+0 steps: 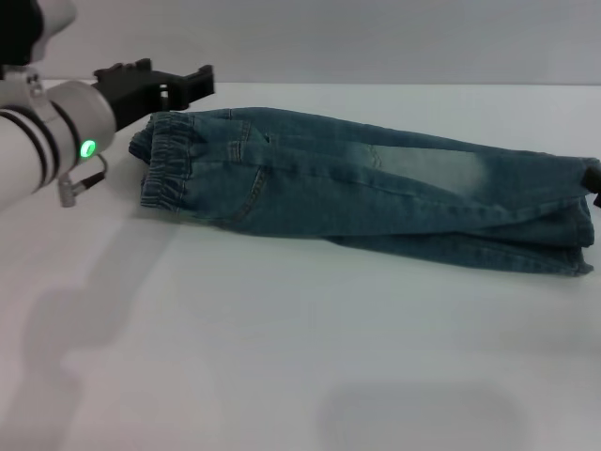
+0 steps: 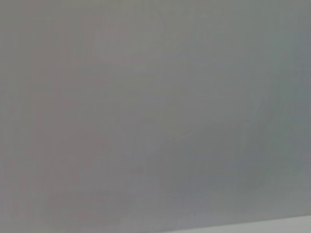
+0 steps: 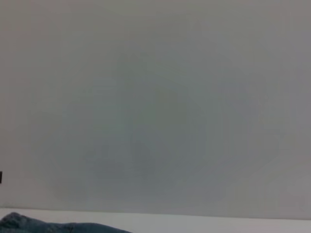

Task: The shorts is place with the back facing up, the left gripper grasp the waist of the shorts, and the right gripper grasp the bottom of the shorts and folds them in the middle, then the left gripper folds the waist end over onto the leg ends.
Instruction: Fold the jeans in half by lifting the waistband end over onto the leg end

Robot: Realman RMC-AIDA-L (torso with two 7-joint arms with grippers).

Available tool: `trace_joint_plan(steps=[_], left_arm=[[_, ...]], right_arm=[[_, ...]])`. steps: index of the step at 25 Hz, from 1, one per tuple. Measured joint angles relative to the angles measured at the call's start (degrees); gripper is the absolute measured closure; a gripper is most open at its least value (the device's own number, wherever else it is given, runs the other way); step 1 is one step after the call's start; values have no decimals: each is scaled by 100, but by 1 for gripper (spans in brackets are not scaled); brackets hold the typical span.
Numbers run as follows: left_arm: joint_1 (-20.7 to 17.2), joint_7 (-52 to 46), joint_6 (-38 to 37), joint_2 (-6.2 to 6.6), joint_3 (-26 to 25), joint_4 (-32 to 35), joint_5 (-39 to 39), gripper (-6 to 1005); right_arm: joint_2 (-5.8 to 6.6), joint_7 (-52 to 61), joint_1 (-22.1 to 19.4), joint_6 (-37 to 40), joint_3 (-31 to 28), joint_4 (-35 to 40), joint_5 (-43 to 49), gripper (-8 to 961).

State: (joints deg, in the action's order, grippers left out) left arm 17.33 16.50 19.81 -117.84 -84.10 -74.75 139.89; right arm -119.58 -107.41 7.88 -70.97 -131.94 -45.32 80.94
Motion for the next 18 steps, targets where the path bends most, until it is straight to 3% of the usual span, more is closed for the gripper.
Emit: trace_joint_plan(steps=[2, 7, 13, 18], left_arm=[[-34, 0, 250, 2, -188, -69, -10, 148], [-22, -25, 770, -1, -542, -25, -35, 147], [161, -7, 1290, 0, -827, 212, -40, 144], [451, -2, 1693, 5, -1064, 593, -18, 142]], right_arm=[[-2, -353, 19, -4, 31, 204, -138, 142], [-4, -2265, 231, -20, 323, 1192, -915, 362], [-6, -3348, 600, 62, 606, 2056, -1410, 551], [-7, -3757, 888, 108, 617, 2480, -1536, 789]])
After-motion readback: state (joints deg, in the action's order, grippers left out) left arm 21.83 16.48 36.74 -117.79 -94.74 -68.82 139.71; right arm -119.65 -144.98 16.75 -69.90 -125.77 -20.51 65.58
